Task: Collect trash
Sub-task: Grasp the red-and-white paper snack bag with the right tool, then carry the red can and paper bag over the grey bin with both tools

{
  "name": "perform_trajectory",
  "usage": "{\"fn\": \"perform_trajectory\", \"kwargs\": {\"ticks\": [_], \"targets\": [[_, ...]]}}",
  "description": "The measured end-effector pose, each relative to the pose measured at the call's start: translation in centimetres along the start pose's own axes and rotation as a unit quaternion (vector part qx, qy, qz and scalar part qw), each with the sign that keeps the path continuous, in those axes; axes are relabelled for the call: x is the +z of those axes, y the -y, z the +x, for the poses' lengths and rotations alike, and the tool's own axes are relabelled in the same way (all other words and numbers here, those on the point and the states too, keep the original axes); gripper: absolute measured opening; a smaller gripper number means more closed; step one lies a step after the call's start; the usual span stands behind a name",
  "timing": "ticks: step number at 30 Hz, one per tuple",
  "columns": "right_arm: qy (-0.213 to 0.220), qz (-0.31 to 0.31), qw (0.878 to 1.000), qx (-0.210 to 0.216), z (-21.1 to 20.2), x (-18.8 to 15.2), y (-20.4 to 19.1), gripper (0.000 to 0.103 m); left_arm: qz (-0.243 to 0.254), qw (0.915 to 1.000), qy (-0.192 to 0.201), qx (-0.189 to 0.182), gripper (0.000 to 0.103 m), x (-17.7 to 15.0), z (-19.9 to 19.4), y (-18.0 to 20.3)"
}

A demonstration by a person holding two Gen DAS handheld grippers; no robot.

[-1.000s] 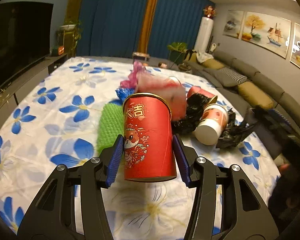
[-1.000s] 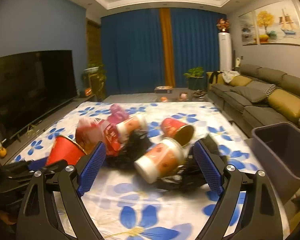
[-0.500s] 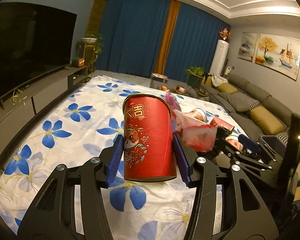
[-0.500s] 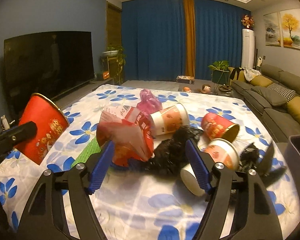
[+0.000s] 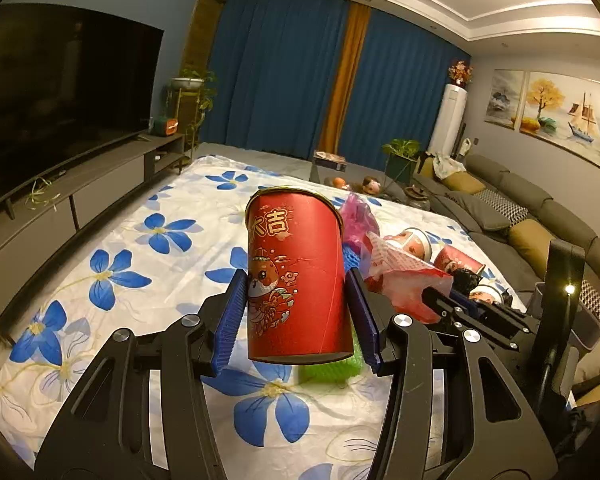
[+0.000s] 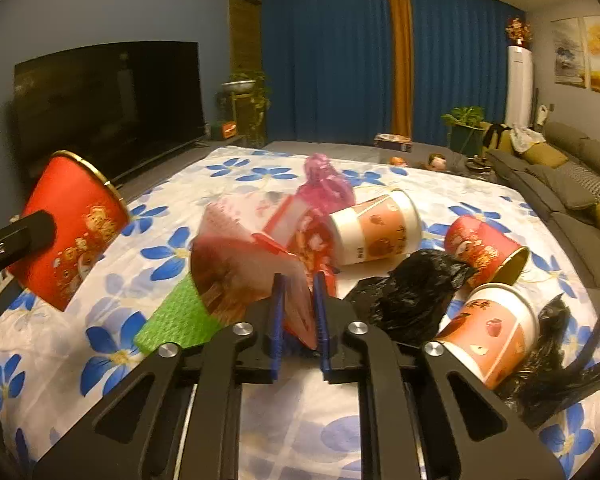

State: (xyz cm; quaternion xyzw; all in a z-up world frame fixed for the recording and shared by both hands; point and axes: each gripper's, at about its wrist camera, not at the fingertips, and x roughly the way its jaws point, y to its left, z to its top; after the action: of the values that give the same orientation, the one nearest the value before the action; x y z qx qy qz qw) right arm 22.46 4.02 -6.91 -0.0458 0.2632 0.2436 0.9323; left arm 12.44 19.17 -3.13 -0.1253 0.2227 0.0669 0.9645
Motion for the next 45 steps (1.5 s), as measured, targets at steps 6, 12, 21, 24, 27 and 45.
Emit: {"fn": "perform_trajectory", "kwargs": {"ticks": [6, 12, 21, 24, 27, 45], "targets": [[0.033, -0.005, 0.999, 0.013, -3.0, 0.2, -0.1, 0.004, 0.005, 1.0, 0.006, 0.001, 0.049, 0.1, -0.5, 0.5], [0.077, -0.007, 0.996, 0.034, -8.0, 0.5, 0.4, 0.004, 0.012, 0.9998, 0.016, 0.0, 0.049, 0.0, -1.8, 1.5], [0.119, -0.006, 0.993, 0.008, -15.1, -0.3, 2.4, 0.004, 0.029, 0.9991, 0.03, -0.01, 0.049, -0.4, -3.6, 3.5], [0.129, 0.0, 0.992, -0.006, -16.7, -0.7, 3.5, 0.004, 0.036, 0.9987, 0.032, -0.017, 0.049, -0.5, -4.1, 4.5], [0.137, 0.006, 0.99, -0.022, -18.4, -1.2, 4.5, 0.004, 0.048, 0.9979, 0.036, -0.023, 0.049, -0.7, -4.5, 5.8], [0.162, 0.047, 0.981, -0.092, -23.6, -3.5, 10.3, 0.004, 0.105, 0.9909, 0.045, -0.072, 0.049, -1.3, -4.3, 14.3]]}}
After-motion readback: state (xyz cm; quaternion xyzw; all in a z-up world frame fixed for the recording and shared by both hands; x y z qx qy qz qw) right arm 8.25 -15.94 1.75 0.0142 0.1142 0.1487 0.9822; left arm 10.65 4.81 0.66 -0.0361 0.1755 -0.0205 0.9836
